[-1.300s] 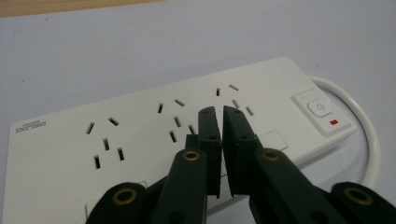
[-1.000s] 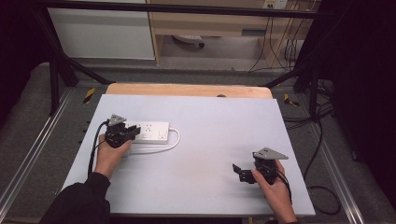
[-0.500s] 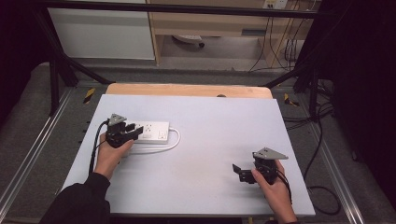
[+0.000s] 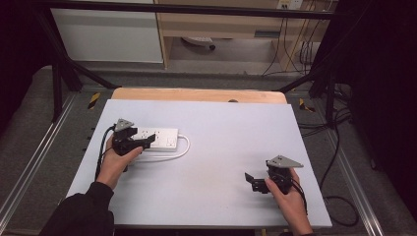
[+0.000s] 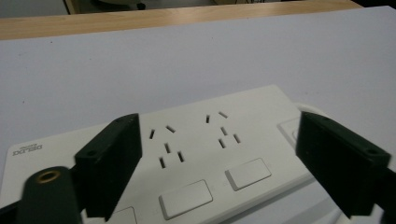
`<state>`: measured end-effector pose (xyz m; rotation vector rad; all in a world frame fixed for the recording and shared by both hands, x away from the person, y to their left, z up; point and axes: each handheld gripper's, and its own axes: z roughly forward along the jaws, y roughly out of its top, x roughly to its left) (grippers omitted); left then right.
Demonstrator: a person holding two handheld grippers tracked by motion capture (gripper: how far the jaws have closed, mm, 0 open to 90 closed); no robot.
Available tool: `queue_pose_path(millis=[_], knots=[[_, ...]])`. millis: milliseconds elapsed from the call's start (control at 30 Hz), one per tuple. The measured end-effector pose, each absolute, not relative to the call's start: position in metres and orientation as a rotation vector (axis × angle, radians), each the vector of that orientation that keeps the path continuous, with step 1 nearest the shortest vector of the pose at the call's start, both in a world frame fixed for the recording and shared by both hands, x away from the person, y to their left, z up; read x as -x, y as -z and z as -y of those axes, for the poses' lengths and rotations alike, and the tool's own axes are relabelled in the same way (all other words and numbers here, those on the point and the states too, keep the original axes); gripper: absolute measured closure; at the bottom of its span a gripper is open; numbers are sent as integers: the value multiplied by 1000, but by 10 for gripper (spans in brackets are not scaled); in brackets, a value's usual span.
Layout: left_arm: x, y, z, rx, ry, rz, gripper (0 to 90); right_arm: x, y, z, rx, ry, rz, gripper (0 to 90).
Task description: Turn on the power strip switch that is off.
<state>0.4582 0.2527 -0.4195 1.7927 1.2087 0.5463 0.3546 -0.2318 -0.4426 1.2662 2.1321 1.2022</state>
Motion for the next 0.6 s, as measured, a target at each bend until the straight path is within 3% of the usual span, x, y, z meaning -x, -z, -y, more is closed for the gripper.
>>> queue_pose_path(millis=[33,100,600], knots=[[-458,419,-253,-1785,-544,-1211,82,-354,442,232,-1266,-1202,-2132,27],[-458,418,-254,-1769,-538,-1218,61,-354,442,232,-1266,-1202,-2131,27],[-448,403,-256,-1756,-542,-1187,65,-354,443,231,-1267,-1199,-2132,27]])
